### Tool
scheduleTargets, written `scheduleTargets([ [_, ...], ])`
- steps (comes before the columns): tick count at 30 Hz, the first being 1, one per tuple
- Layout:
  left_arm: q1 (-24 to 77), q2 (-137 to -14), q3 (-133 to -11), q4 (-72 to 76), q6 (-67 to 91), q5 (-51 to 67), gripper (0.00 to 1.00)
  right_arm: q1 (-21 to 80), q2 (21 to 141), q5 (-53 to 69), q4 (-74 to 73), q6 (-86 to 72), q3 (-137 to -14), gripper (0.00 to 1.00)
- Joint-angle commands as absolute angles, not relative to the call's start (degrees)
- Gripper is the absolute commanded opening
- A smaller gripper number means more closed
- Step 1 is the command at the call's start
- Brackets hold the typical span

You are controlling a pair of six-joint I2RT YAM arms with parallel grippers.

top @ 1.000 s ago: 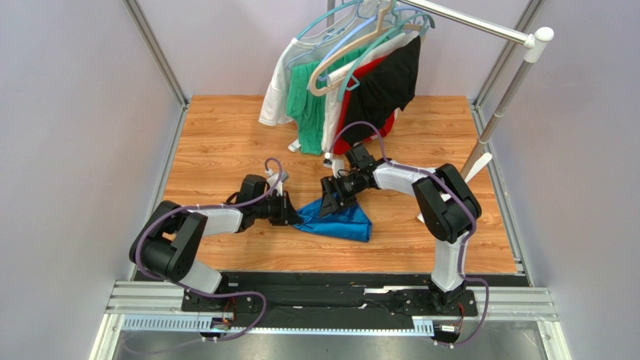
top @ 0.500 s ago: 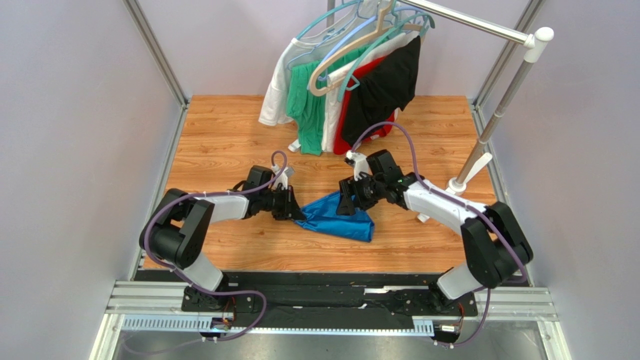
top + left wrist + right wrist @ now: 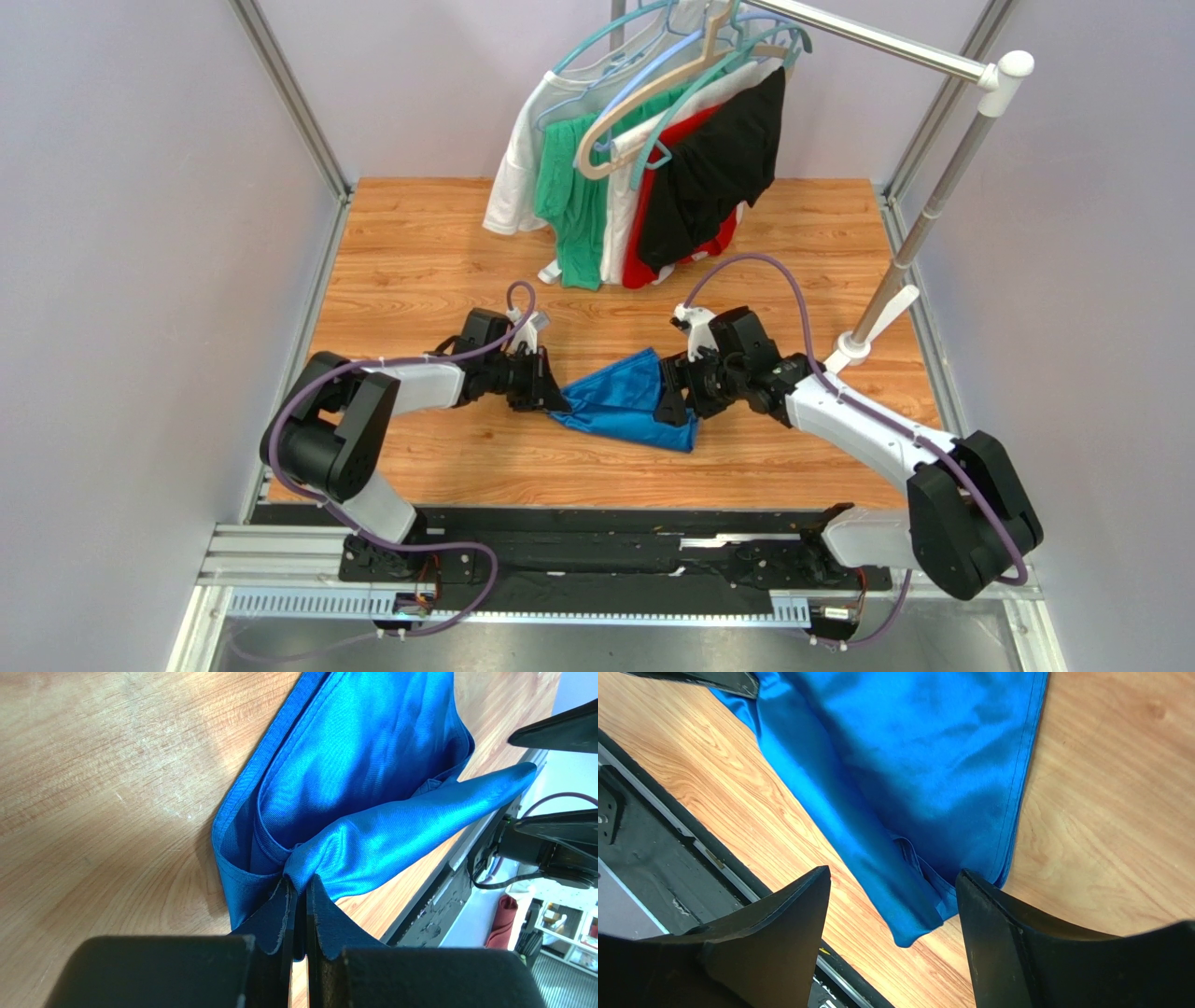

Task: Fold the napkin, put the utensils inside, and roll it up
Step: Roll the napkin with the utensil

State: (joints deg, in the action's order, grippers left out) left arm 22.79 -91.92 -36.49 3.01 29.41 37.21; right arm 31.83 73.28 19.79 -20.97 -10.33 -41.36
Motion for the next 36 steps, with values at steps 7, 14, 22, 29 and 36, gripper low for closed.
scheduleTargets([
  [7, 22.68, -91.41, -36.83, 0.26, 27.25, 34.89, 0.0, 32.17, 75.67, 20.3, -18.98, -11.51, -40.43, 0.29],
  [14, 22.68, -91.58, -36.65, -1.32, 27.6, 34.54, 0.0, 32.08, 75.5, 18.72, -24.95, -15.72, -41.22, 0.0],
  [22, 22.76, -91.41, -36.56, -1.41, 27.77, 33.75, 0.0, 32.17, 78.83, 15.47, -25.66, -19.33, -38.5, 0.0],
  [29, 22.5, -90.36, -36.39, -1.14, 28.39, 32.52, 0.0, 32.25, 82.44, 12.93, -24.7, -21.62, -37.27, 0.0],
  [36, 21.88, -91.05, -37.35, -2.63, 27.43, 32.52, 0.0, 32.34, 82.53, 9.41, -24.43, -22.85, -36.47, 0.01],
])
